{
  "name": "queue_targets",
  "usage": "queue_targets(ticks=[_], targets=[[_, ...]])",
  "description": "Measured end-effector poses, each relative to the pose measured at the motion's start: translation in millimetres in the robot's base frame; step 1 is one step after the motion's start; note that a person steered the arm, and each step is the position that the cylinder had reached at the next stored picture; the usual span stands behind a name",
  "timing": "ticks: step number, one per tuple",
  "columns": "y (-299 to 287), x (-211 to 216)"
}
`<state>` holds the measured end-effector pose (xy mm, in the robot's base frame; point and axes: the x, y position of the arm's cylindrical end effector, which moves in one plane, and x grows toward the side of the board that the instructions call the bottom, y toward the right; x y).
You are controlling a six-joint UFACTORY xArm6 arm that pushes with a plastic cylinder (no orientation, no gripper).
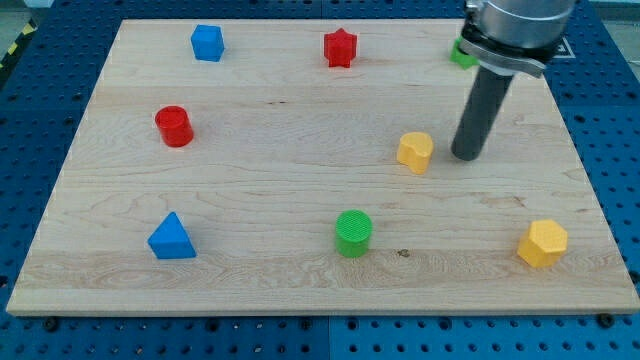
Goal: Push the heart diagonal to the triangle
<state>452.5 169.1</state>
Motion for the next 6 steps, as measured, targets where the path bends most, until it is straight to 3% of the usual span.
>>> queue_targets(ticks=[1, 3, 5, 6], targets=[[-40.0, 0.7], [-189.3, -3.5], [-199.6, -26.9], [-241.3, -26.9]])
